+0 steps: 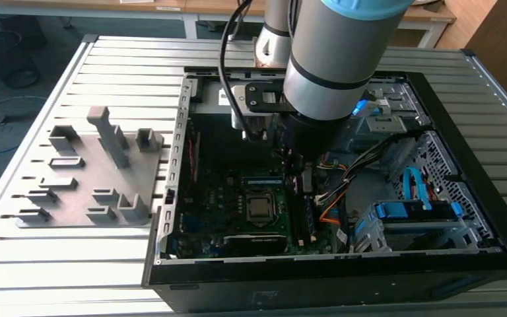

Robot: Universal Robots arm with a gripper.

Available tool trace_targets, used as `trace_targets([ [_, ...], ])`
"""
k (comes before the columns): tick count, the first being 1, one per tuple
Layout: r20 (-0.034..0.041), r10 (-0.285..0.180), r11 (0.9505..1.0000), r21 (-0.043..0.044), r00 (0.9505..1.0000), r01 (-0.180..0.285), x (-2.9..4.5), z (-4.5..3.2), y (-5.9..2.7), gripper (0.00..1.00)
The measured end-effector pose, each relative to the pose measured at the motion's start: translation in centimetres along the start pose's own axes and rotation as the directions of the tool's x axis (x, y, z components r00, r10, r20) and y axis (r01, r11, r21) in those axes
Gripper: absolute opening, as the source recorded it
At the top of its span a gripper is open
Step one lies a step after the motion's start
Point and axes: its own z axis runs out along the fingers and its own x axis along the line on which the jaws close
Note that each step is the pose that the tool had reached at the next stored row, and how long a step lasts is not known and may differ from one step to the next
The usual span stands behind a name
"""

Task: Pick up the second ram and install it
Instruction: 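Insert the second ram into the second slot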

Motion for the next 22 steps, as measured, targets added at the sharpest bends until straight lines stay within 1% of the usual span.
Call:
trace_targets([
  [5,0.0004,0.007,1.0,0.0004,1.0,-0.007,0.0,0.01,0.0,0.14],
  [8,0.0007,0.041,0.9991,0.002,0.9991,-0.041,0.0,0.0,-0.01,0.14],
  [11,0.0024,0.088,0.9962,0.0043,0.9962,-0.088,0.0,0.02,-0.01,0.14],
  [15,0.0046,0.15,0.9887,0.0072,0.9887,-0.15,0.0,0.04,0.0,0.14],
  [19,0.0065,0.205,0.9787,0.0096,0.9788,-0.205,0.0,0.06,0.0,0.14],
  [22,0.0082,0.241,0.9704,0.0112,0.9704,-0.241,0.0,0.07,0.0,0.14],
])
